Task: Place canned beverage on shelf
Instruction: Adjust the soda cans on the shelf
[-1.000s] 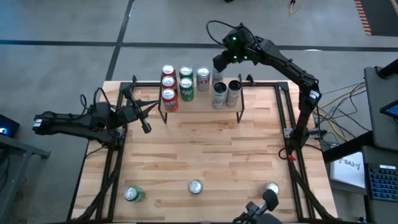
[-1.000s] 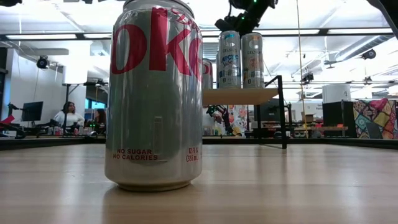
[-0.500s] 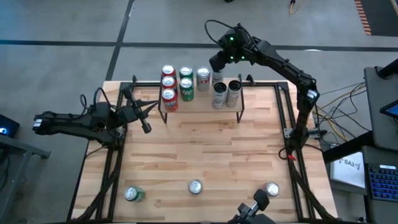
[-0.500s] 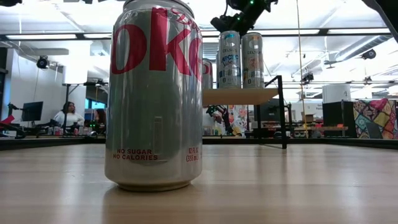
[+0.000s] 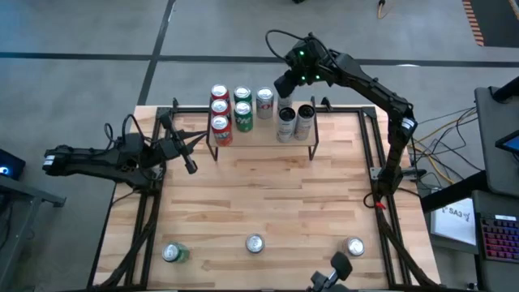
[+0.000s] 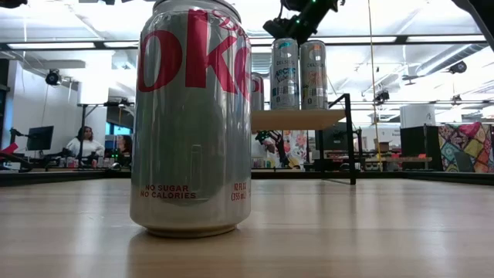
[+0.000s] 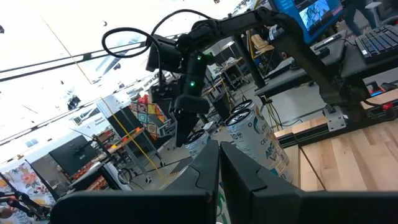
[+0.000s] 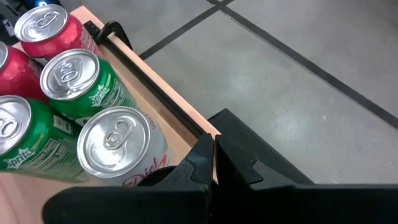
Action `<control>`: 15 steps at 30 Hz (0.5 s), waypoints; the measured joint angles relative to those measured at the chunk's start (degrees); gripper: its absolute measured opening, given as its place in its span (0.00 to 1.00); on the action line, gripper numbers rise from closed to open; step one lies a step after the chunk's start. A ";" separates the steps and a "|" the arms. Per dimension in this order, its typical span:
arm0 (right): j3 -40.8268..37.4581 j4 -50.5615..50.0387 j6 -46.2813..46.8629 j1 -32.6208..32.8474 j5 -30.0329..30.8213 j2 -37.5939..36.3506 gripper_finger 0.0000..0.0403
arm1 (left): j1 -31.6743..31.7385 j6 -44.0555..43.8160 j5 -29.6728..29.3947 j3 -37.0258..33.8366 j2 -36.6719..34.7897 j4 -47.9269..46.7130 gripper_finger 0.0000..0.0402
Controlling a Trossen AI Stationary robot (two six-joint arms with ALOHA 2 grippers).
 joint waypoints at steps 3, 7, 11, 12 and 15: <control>0.00 -0.52 0.23 0.36 -0.01 -0.35 0.02 | 0.00 0.01 0.00 0.00 0.00 0.00 0.00; -0.04 -1.09 0.87 1.35 -0.04 -0.62 0.02 | 0.00 0.02 0.00 0.00 0.00 0.00 0.00; -0.07 -1.19 0.91 2.03 0.00 -0.84 0.02 | -0.02 0.01 0.00 0.00 0.00 0.02 0.00; -0.07 -1.21 1.09 2.03 0.02 -0.94 0.02 | 0.00 0.00 0.01 0.00 0.00 0.02 0.00; -0.09 -1.05 1.31 2.01 0.13 -1.34 0.02 | 0.00 0.02 0.00 0.00 0.00 0.02 0.00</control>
